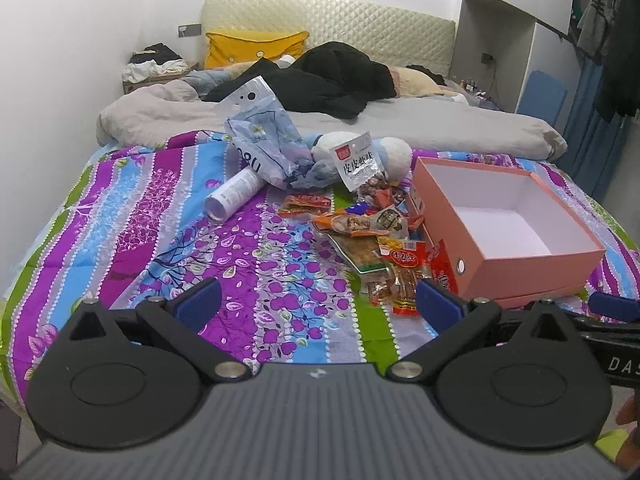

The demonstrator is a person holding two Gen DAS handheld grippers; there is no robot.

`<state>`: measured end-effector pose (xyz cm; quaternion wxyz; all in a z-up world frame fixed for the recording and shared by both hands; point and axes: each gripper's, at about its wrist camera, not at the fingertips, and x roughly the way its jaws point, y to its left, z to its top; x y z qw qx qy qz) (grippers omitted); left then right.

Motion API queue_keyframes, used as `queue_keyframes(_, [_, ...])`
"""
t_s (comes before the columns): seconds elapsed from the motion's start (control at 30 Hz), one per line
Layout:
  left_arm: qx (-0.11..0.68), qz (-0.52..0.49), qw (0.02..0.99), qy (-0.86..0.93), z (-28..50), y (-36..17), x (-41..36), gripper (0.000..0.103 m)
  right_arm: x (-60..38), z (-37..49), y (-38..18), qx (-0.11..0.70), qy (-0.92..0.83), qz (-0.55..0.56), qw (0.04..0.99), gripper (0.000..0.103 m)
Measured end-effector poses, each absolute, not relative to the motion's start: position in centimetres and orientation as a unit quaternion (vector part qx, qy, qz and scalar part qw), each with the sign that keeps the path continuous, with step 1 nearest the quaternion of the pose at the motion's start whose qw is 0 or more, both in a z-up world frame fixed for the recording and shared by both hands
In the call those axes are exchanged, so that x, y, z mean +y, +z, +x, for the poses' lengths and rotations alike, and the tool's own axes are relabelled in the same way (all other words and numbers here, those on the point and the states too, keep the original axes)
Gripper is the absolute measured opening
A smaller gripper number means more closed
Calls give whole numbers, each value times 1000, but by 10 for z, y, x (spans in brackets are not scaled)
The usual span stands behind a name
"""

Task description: Organize snacks

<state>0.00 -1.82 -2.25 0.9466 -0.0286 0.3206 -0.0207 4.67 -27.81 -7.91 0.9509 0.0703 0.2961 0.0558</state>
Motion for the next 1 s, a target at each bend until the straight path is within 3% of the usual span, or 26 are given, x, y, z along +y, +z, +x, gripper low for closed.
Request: queue_keyframes(1.0, [331, -17, 943, -28, 4, -33, -18, 103, -273, 44, -85, 302, 47, 57, 951, 103])
